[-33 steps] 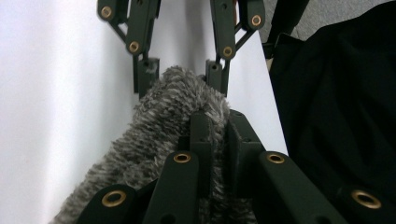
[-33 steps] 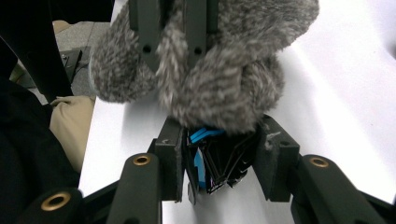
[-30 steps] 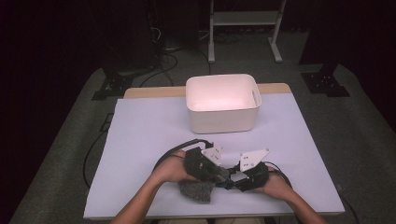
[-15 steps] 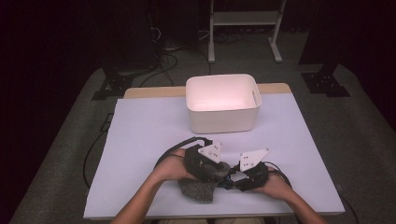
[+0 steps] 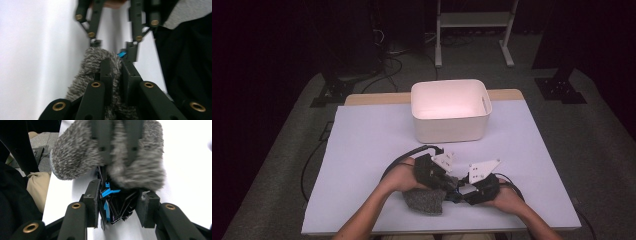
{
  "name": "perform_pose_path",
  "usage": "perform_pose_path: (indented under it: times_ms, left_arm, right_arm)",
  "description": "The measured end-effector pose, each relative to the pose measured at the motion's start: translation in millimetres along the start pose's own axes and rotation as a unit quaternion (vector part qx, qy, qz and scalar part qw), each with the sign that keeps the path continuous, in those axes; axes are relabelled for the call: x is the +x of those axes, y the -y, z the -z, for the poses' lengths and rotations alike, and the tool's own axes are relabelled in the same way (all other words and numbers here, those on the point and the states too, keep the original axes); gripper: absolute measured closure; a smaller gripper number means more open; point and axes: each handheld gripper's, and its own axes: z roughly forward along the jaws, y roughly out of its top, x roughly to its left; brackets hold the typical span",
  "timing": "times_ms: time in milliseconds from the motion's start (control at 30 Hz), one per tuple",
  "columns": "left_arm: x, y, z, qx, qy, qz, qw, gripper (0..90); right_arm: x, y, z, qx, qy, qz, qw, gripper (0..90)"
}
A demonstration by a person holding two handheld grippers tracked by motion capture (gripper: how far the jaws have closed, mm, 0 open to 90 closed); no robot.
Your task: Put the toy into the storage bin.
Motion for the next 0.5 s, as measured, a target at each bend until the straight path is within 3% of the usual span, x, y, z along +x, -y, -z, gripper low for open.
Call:
perform_pose_path:
  times_ms: [133, 267, 500]
  left_arm:
    - [-1.1, -7.8, -6.3, 0.001, 0.004, -0.009, 1.0, 81.3]
    - [0.1, -8.7, -7.4, 0.007, 0.005, -0.003, 1.0, 82.2]
    - [-3.8, 13.2, 10.1, 0.015, -0.016, 0.007, 0.9997, 82.4]
  right_arm:
    - [0.7, -0.1, -0.2, 0.0, 0.003, -0.005, 1.0, 58.0]
    - [1.0, 0.3, 0.2, -0.001, 0.003, -0.007, 1.0, 58.2]
    - [0.7, 0.5, 0.2, -0.001, 0.004, -0.003, 1.0, 58.3]
